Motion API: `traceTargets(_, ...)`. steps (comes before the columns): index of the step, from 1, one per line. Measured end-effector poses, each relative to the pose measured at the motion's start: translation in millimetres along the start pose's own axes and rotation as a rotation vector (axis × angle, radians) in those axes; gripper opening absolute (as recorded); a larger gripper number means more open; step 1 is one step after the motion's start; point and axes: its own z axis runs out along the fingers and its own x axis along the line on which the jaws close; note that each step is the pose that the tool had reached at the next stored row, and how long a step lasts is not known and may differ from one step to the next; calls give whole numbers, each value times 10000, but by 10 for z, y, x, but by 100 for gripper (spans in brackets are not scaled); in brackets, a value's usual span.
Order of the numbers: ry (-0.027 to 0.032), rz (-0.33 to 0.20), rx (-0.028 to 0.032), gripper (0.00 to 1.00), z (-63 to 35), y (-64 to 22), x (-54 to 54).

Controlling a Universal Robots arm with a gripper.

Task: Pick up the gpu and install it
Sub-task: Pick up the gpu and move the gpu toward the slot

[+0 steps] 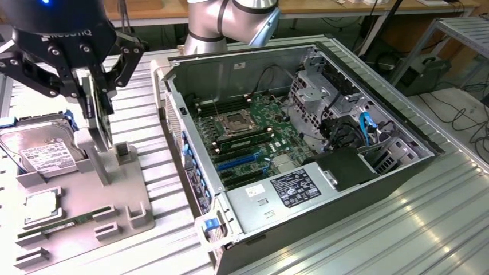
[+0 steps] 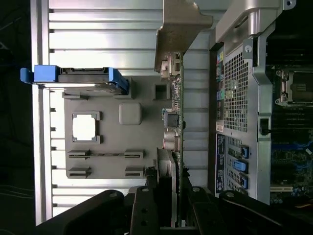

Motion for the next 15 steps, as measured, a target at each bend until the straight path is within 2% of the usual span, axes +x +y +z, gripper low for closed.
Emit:
traceTargets(6,-1,0,-1,28,-179,6,-3)
traceTargets(15,0,0,0,28,-388,14,-6)
